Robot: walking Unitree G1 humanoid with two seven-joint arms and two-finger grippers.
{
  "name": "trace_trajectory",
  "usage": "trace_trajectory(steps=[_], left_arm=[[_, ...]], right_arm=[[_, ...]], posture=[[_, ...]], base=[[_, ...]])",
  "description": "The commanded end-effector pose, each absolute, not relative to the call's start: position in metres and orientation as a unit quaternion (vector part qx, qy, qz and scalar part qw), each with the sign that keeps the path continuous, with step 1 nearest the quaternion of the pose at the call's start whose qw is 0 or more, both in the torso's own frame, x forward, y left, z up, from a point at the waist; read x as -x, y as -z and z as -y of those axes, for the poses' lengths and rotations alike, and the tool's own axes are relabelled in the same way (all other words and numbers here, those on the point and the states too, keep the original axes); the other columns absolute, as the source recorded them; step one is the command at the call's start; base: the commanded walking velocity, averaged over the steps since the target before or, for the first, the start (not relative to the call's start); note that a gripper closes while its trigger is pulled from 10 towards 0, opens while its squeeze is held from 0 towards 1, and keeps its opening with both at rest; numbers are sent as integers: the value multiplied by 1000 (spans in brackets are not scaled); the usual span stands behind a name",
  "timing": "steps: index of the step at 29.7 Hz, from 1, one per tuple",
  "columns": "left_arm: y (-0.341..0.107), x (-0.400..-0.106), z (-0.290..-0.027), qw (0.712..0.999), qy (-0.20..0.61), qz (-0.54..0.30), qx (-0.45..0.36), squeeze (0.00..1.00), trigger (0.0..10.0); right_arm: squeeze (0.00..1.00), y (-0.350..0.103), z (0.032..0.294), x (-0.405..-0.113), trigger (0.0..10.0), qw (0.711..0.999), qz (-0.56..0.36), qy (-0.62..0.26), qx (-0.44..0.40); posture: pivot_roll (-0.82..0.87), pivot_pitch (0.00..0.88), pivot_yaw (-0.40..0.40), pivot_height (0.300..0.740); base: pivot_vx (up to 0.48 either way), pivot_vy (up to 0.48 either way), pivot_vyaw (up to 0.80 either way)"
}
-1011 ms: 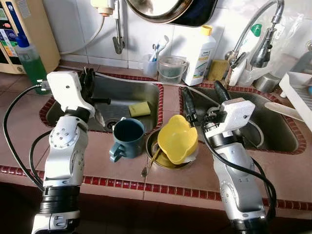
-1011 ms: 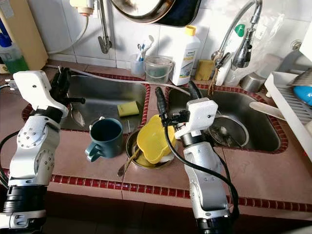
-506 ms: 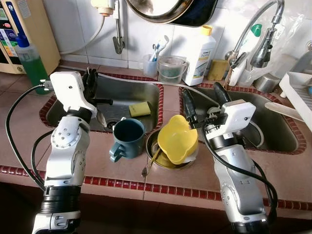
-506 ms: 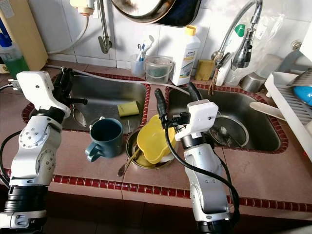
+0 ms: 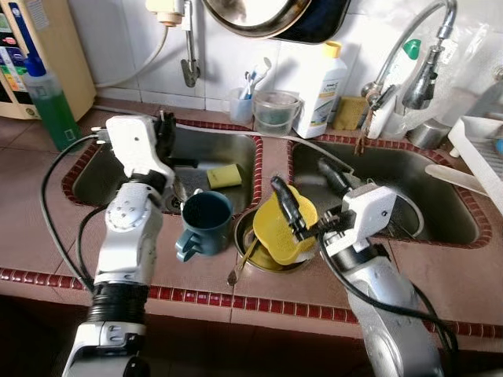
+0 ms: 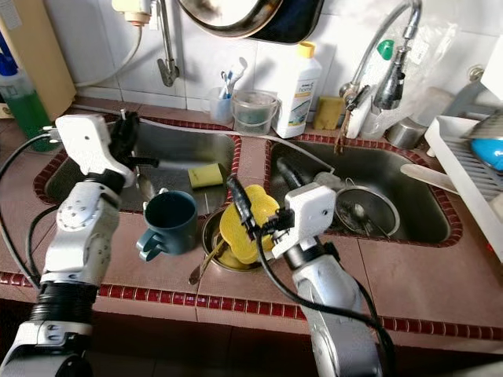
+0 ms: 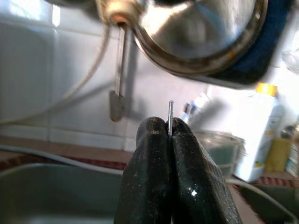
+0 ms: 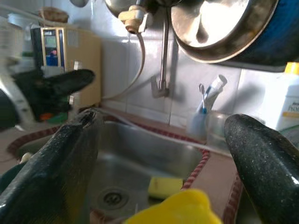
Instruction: Kitchen organization
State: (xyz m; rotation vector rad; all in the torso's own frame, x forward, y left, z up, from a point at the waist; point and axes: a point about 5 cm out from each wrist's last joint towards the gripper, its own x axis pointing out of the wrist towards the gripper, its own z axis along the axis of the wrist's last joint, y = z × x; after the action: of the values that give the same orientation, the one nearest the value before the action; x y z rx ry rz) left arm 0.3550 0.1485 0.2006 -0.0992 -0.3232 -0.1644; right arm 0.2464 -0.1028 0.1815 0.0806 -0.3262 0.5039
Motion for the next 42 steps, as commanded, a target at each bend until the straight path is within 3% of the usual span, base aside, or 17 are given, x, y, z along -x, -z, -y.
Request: trace_trajectory(steps=[1,23,42], left_arm=[[-203,-358,-141,981,96,166,41,0,10000],[-219,-374,-123,963,203,177,-9,0,10000],[-227,-375,-129,954,235,183,-28,0,10000]], right_arm=[[0,-185,103,-241,10000,953,157,-255,-40],[0,-182,98,-183,10000,949,71,-292,-98],[0,-183,101,-177,10000,947,48,-300,-107]], posture=[[-231,51,-49,740],[-290,187,-15,740],[-278,196,-29,740]], base=[[0,0,0],[0,0,0],[0,0,0]])
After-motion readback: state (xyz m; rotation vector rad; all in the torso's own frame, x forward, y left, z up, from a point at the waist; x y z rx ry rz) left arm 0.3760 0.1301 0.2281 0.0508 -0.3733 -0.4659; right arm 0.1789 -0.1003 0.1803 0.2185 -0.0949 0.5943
